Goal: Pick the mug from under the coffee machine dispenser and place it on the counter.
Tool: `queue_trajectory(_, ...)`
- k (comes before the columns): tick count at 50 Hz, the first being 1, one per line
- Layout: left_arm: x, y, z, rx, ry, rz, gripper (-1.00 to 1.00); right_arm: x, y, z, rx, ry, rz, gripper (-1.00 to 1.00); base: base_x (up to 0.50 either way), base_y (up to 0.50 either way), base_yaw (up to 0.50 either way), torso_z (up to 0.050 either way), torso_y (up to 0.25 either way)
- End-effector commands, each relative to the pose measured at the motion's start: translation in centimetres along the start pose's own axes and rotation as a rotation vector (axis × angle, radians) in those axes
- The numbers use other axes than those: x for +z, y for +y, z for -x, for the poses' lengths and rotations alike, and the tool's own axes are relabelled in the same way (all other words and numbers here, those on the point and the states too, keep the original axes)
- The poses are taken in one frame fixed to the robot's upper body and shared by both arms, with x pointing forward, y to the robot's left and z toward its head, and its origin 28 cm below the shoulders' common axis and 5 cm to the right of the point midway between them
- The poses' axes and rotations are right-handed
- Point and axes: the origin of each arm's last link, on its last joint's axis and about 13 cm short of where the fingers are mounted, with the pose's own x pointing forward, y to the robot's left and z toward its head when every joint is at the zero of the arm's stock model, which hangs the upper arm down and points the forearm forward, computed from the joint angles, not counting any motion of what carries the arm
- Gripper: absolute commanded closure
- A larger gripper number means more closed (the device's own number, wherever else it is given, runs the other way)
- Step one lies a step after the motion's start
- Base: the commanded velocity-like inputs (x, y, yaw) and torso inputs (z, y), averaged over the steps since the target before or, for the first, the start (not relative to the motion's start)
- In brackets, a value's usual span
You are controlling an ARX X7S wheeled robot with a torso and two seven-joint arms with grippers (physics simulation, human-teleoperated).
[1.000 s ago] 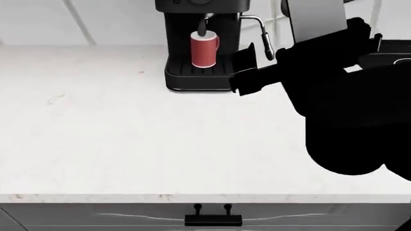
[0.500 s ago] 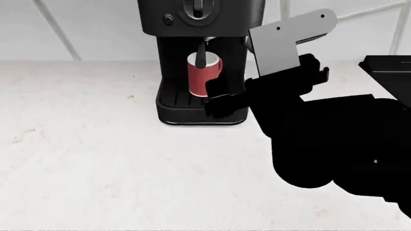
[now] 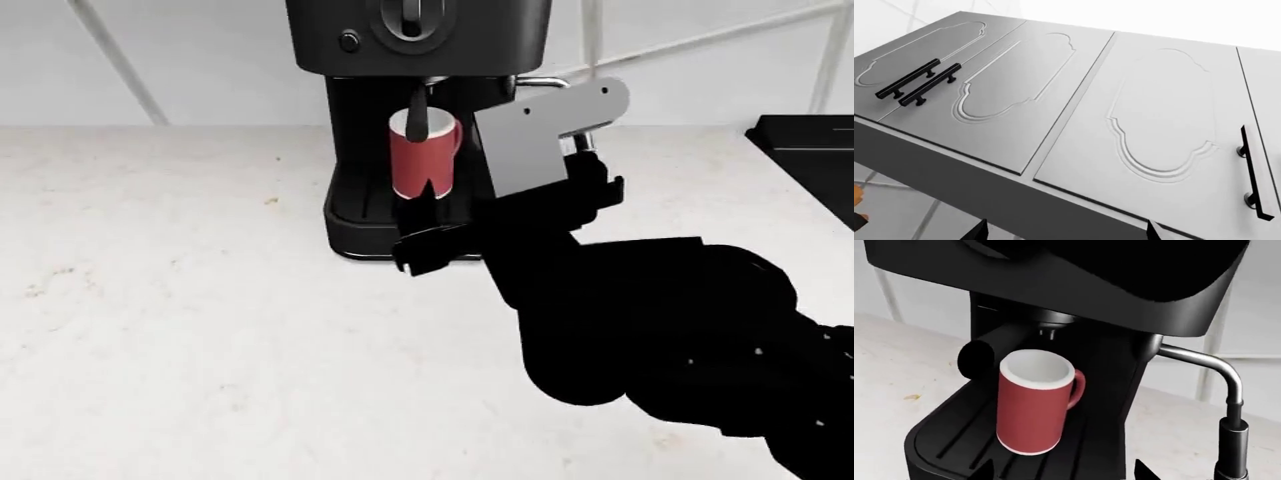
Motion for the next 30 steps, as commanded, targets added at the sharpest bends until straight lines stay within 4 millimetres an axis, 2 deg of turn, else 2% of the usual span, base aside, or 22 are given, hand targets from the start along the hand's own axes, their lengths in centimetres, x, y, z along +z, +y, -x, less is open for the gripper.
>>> queue_trajectory(1, 0.0, 0.0, 0.0, 0.003, 0.001, 0.0, -1.0, 0.0, 1.4, -1.6, 0.036, -0.016, -0.054, -1.0, 0.0, 0.0, 0.0, 0.0, 0.0)
queue_trajectory(12, 0.1, 0.1, 0.1, 0.012, 0.001, -0.001, -1.0, -0.9, 2.5, -4.8, 0.022, 0.006, -0.127, -1.0, 0.0, 0.0, 0.0, 0.0, 0.0)
queue_trajectory(24, 0.2, 0.2, 0.1, 0.016, -0.004, 0.002, -1.0, -2.3, 3.3, -6.8, -0.004, 0.024, -0.17, -1.0, 0.0, 0.0, 0.0, 0.0, 0.0)
queue_trajectory(30, 0.2, 0.2, 0.1, 0.015, -0.005, 0.003, -1.0, -2.1, 3.5, -7.3, -0.01, 0.02, -0.199, -1.0, 0.0, 0.0, 0.0, 0.0, 0.0)
